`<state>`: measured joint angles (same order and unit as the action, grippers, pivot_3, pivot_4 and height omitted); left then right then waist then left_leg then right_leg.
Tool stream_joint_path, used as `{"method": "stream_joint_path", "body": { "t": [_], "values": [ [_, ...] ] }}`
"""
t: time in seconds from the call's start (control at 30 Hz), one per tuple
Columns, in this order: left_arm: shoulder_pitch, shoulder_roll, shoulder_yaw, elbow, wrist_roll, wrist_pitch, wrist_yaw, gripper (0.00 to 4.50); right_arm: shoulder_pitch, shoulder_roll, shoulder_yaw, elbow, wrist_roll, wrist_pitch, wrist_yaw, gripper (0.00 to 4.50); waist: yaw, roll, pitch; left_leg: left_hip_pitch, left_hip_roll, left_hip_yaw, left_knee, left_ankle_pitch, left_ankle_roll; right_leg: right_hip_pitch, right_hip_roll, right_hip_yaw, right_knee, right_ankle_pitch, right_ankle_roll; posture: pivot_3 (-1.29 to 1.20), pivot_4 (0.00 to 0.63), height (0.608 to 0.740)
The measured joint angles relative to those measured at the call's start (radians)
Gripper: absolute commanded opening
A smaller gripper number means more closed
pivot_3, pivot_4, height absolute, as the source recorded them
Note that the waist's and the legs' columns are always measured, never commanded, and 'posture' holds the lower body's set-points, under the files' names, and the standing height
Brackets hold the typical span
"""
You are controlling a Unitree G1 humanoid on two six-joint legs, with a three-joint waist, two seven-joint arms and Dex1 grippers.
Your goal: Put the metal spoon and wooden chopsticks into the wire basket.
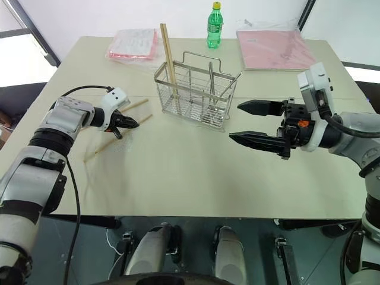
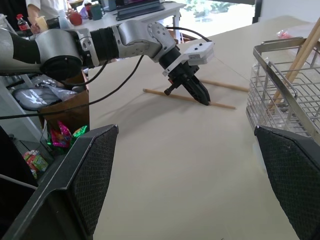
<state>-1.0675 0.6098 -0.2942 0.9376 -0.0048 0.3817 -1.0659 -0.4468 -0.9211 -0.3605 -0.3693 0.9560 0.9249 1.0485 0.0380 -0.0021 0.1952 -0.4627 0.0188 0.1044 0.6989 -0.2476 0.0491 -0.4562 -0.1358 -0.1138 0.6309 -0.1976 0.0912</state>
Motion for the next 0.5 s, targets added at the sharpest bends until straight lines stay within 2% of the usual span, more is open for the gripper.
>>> {"method": "stream_joint_path", "body": {
  "t": [0.1,0.2,0.33,0.5],
  "values": [
    [0.0,-0.008,0.032,0.013,0.0,0.003,0.019,0.08,0.001,0.0,0.0,0.0,0.001,-0.008,-0.01,4.5,0.0,0.0,0.0,0.0,0.0,0.0,0.0,0.0,0.0,0.0,0.0,0.0,0.0,0.0,0.0,0.0,0.15,0.699],
    [0.001,-0.017,0.118,0.031,-0.019,0.015,0.122,0.08,0.001,0.0,0.002,0.001,0.001,-0.016,-0.02,4.5,-0.001,-0.001,0.001,-0.002,0.001,0.0,0.0,0.0,0.0,-0.002,0.001,0.0,0.001,0.0,0.001,0.0,0.15,0.699],
    [-0.025,-0.03,0.323,0.031,-0.12,0.043,0.304,0.08,0.001,0.001,0.008,0.008,0.0,-0.021,-0.03,4.5,0.0,-0.003,0.002,-0.003,0.001,0.0,0.001,0.0,0.0,-0.002,0.001,0.0,0.001,0.001,0.002,0.0,0.15,0.699],
    [-0.148,-0.074,0.624,0.004,-0.294,-0.007,0.598,0.08,-0.004,0.011,0.023,0.022,0.0,-0.034,-0.044,4.5,0.002,-0.007,0.003,-0.003,0.0,0.0,0.002,0.0,0.001,-0.001,0.0,0.0,0.0,0.002,0.004,0.0,0.15,0.699]
  ]
}}
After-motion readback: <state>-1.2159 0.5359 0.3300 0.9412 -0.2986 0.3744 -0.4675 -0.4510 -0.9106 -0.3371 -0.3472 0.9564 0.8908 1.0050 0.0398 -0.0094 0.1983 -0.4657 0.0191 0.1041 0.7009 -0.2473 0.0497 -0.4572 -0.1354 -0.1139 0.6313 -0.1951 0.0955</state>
